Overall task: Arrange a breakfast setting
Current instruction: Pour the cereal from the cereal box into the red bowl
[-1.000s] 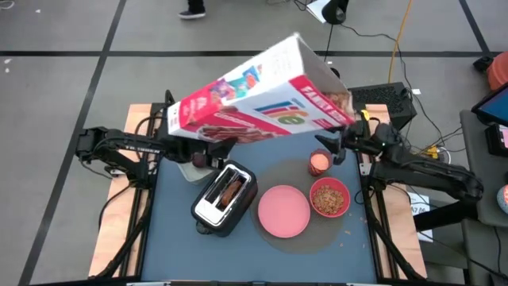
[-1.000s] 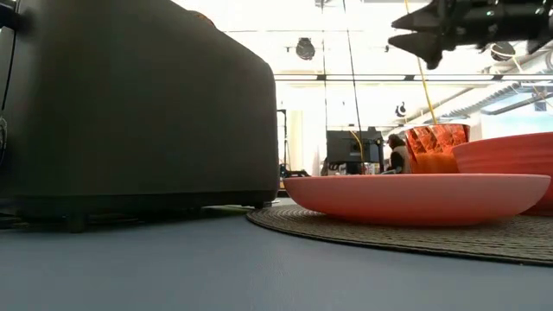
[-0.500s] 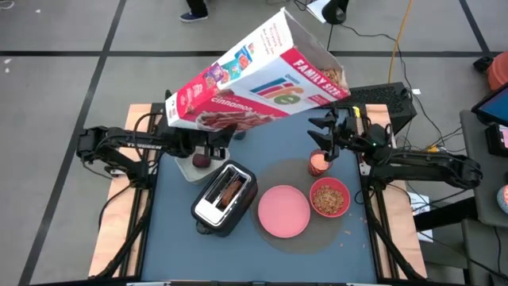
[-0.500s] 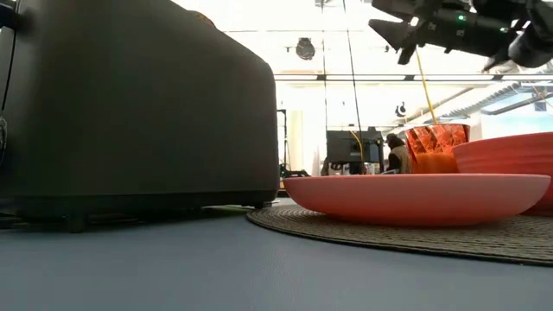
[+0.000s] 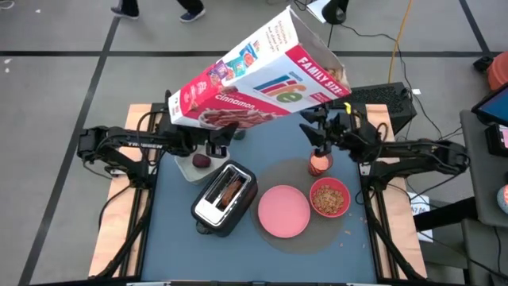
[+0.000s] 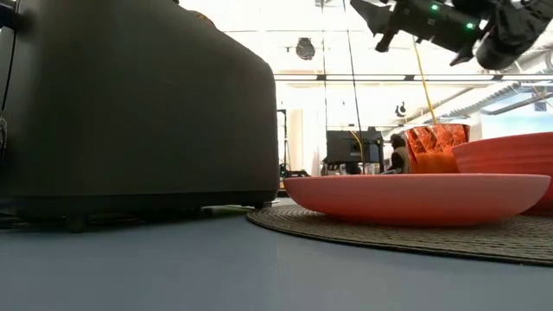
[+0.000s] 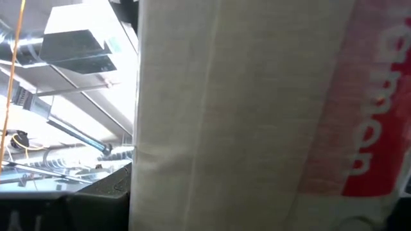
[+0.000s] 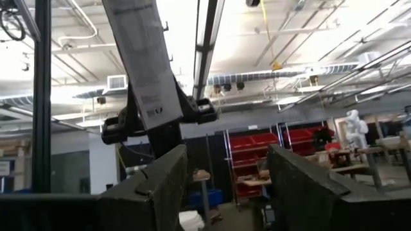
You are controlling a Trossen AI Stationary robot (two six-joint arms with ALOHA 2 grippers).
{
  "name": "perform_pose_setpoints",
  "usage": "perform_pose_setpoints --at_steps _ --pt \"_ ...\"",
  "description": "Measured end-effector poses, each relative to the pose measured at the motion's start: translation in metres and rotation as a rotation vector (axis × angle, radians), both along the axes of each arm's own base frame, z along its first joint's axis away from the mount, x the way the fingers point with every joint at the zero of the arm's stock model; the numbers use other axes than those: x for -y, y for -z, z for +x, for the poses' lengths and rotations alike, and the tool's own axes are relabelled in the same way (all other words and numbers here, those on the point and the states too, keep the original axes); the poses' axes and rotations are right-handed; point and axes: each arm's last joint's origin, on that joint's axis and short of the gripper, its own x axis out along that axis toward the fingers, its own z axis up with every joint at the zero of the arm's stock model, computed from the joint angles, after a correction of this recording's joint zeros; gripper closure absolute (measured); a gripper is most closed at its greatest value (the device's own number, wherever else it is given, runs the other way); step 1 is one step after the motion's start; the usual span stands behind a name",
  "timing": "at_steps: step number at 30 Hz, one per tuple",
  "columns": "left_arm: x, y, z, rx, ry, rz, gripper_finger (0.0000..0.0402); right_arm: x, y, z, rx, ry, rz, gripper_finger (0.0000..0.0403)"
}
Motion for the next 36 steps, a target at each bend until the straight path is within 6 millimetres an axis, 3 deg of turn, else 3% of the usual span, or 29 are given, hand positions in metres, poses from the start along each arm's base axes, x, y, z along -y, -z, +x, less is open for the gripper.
perform_pose_setpoints --at_steps 7,16,20,27,36 --pt "0.000 0.000 0.000 -0.004 0.003 -0.003 0.0131 0.006 -0.004 0.021 -0.019 -0.008 0.007 0.0168" --pt "0.000 0.001 0.001 -0.012 0.003 -0.005 0.0131 0.007 -0.002 0.030 -0.024 -0.074 0.063 0.0043" --pt "0.000 0.003 0.003 -0.039 0.002 -0.008 0.0131 0.002 -0.011 0.032 0.021 -0.112 0.070 0.0009" --pt "-0.002 0.013 0.013 -0.074 0.020 -0.030 0.0131 -0.009 -0.036 0.045 0.042 -0.117 -0.026 0.0006" --pt "-0.004 0.029 0.026 -0.102 0.060 -0.074 0.0131 -0.021 -0.048 0.053 0.024 -0.089 -0.152 0.0006"
